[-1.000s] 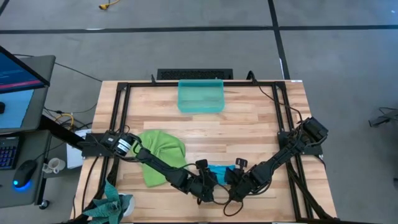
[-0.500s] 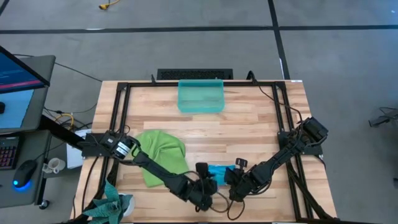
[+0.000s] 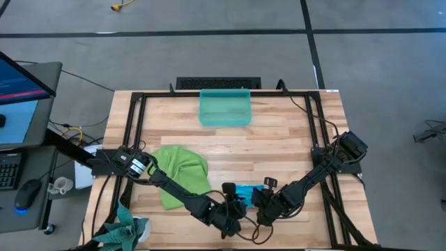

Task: Roll microfiber towels into tight, uniform cylinder then place into a basket
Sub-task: Roll the blue microfiber cloth

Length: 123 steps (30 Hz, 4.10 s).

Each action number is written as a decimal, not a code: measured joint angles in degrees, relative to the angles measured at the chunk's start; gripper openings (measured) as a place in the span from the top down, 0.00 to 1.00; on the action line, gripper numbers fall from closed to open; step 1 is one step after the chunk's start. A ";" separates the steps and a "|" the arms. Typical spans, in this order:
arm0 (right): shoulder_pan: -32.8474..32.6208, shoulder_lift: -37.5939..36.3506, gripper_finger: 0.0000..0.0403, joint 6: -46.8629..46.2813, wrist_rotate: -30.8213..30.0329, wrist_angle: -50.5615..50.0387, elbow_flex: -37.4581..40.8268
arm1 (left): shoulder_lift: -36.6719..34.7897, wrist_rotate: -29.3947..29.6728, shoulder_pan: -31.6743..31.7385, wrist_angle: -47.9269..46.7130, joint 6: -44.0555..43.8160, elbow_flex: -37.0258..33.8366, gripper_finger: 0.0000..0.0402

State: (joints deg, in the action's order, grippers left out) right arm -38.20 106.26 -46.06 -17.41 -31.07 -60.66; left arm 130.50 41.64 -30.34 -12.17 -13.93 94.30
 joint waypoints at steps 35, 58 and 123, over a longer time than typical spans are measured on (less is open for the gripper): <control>0.00 0.00 0.71 -0.55 0.00 0.09 0.00 | -0.24 -14.62 3.50 -10.15 -13.97 -0.74 1.00; 0.04 0.07 0.71 -2.48 -0.66 1.97 0.00 | -0.39 -19.33 3.52 -15.77 -17.56 -0.68 1.00; -0.39 0.02 0.71 1.99 -0.79 3.45 0.09 | -1.92 -18.09 2.95 -0.44 -0.83 -5.07 0.53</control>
State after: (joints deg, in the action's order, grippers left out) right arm -38.59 106.28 -44.07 -18.19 -27.62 -60.58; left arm 128.57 23.55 -27.40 -12.61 -14.76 89.23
